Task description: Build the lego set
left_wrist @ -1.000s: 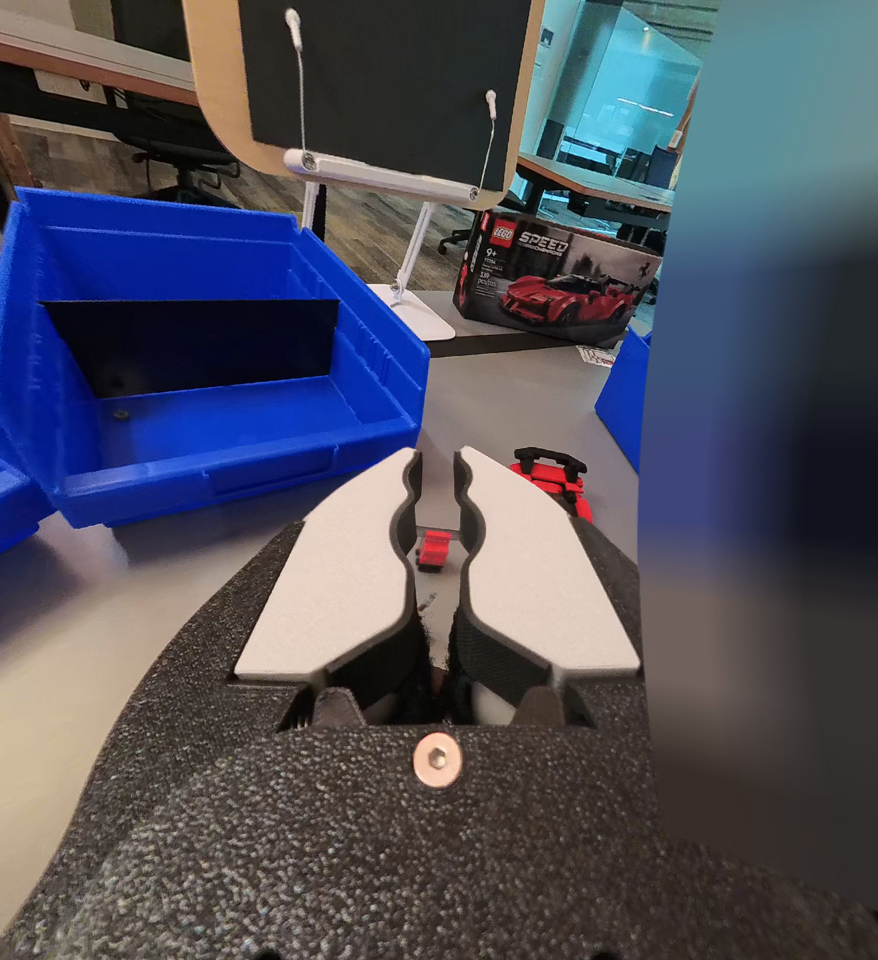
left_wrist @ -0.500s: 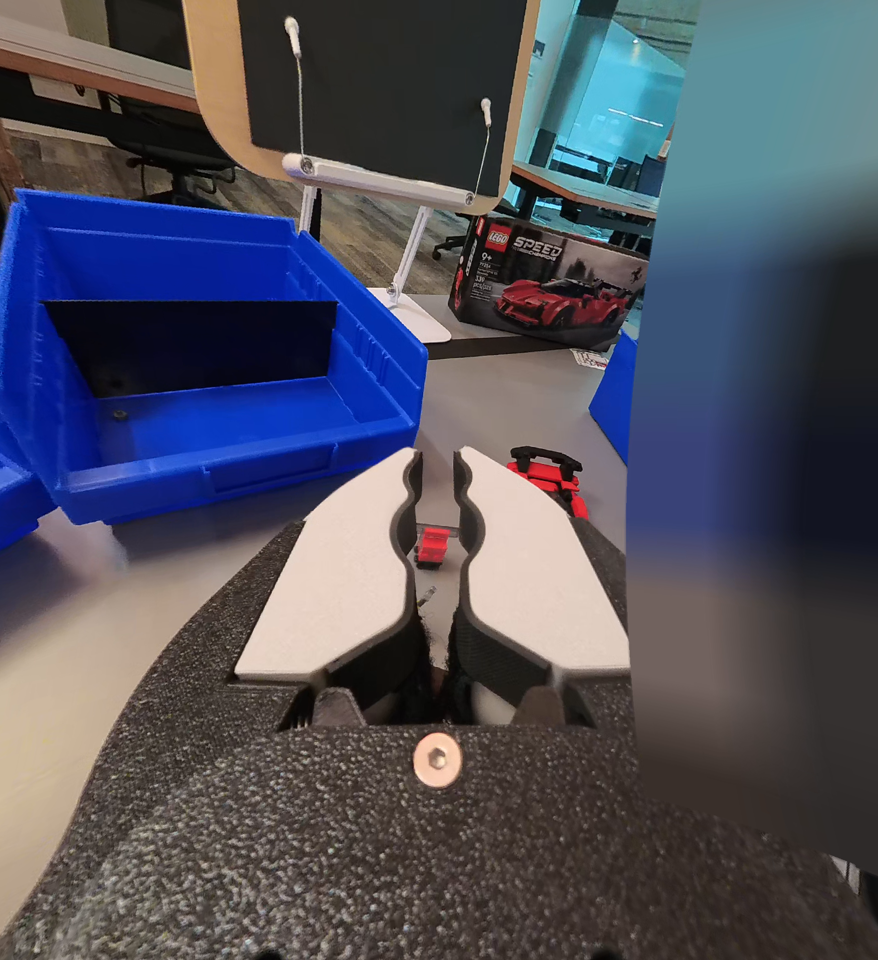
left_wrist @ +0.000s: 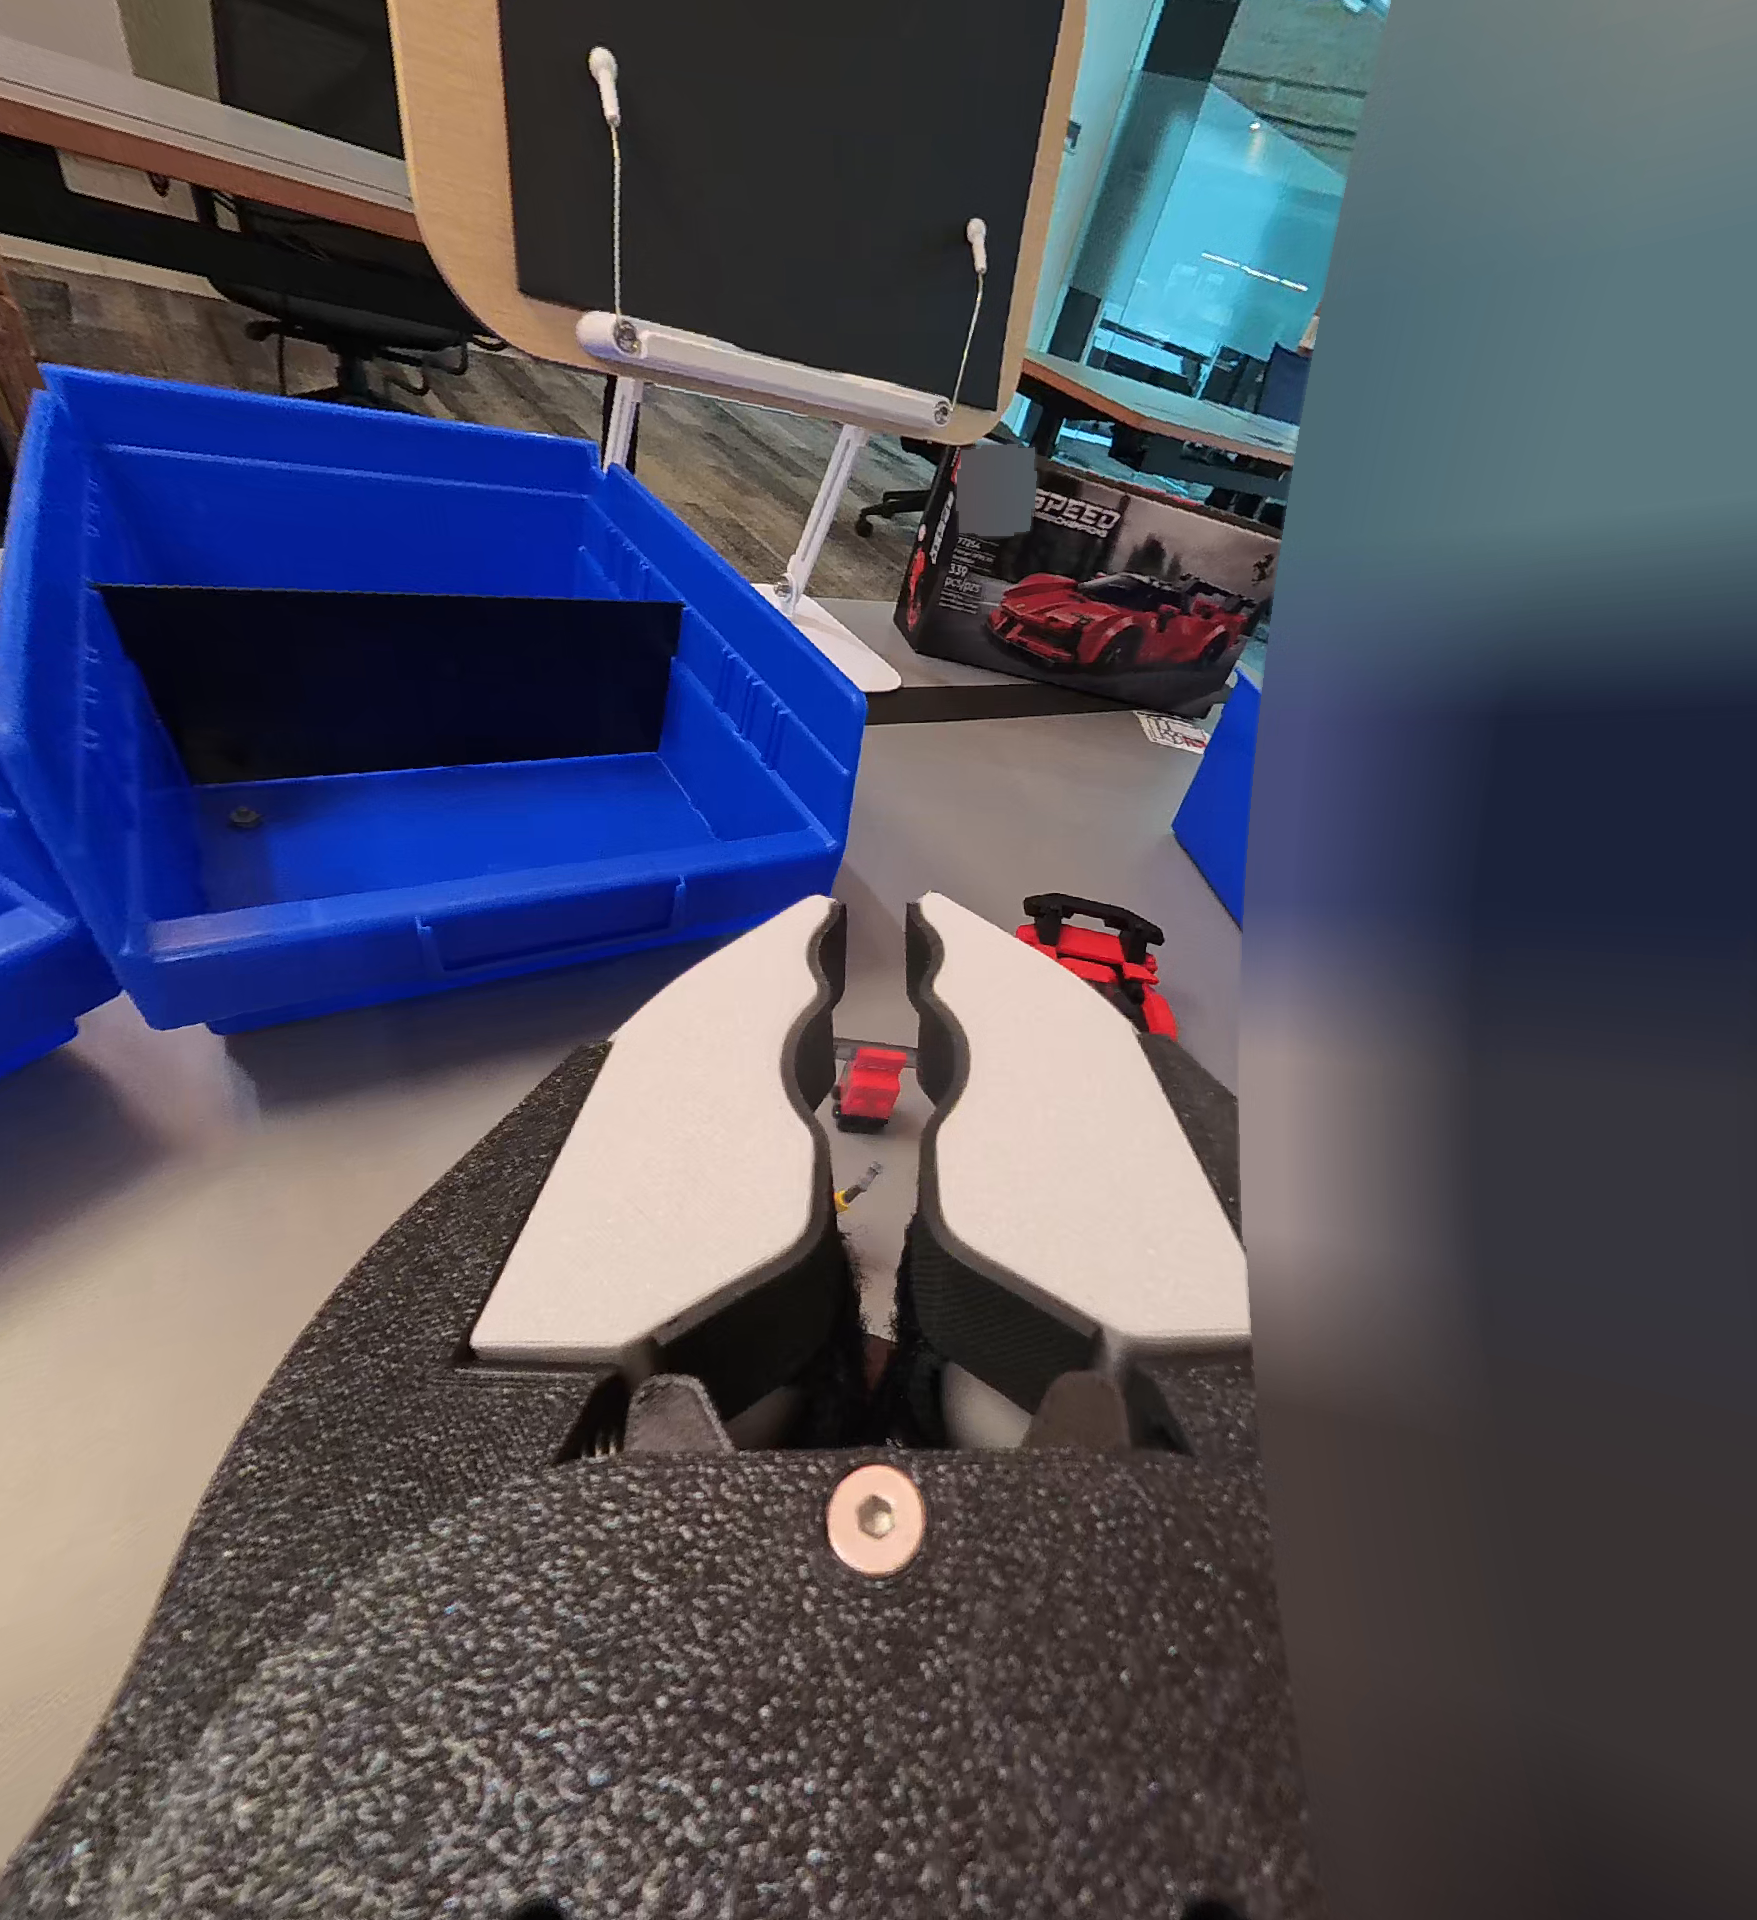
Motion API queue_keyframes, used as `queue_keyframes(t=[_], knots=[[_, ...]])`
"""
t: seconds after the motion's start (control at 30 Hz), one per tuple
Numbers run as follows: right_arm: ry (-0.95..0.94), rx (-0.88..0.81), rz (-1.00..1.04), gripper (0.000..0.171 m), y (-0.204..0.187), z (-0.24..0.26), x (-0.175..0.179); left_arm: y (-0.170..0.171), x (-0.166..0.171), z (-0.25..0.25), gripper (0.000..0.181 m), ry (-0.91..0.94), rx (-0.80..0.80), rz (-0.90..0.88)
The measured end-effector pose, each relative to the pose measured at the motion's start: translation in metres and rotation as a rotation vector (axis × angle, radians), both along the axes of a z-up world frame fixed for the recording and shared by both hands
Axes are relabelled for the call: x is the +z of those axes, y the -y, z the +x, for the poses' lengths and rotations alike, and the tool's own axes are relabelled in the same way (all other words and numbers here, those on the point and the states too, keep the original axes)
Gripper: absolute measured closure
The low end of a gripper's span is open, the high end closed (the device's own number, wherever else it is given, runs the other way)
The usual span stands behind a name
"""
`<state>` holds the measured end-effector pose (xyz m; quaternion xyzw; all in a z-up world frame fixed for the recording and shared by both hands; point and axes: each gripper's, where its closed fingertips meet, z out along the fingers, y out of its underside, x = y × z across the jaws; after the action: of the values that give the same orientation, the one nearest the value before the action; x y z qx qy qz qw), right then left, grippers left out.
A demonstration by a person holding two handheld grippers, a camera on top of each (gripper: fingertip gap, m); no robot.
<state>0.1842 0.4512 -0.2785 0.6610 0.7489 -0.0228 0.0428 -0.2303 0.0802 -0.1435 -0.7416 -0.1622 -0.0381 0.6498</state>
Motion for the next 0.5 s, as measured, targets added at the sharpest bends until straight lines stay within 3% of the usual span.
queue_keyframes(t=[0.1, 0.17, 0.2, 0.27, 0.33, 0.5], knots=[[0.011, 0.072, -0.123, 0.063, 0.021, -0.004, -0.004, 0.000, 0.000, 0.001, 0.171, 0.000, -0.005, -0.004], [-0.146, 0.102, -0.232, 0.078, 0.037, -0.022, 0.016, 0.001, 0.002, 0.001, 0.171, -0.004, -0.002, -0.001], [-0.220, 0.086, -0.192, 0.088, 0.030, -0.029, 0.026, 0.002, 0.004, 0.001, 0.171, -0.008, 0.002, 0.000], [-0.289, 0.061, -0.037, 0.124, 0.003, -0.030, 0.042, 0.003, 0.004, -0.001, 0.171, -0.018, 0.012, -0.003], [-0.226, 0.108, 0.005, 0.143, -0.002, -0.016, 0.043, 0.004, 0.003, -0.003, 0.172, -0.018, 0.018, -0.006], [0.022, 0.236, -0.229, 0.159, 0.052, 0.017, 0.021, -0.001, -0.001, -0.001, 0.172, 0.000, 0.004, -0.009]])
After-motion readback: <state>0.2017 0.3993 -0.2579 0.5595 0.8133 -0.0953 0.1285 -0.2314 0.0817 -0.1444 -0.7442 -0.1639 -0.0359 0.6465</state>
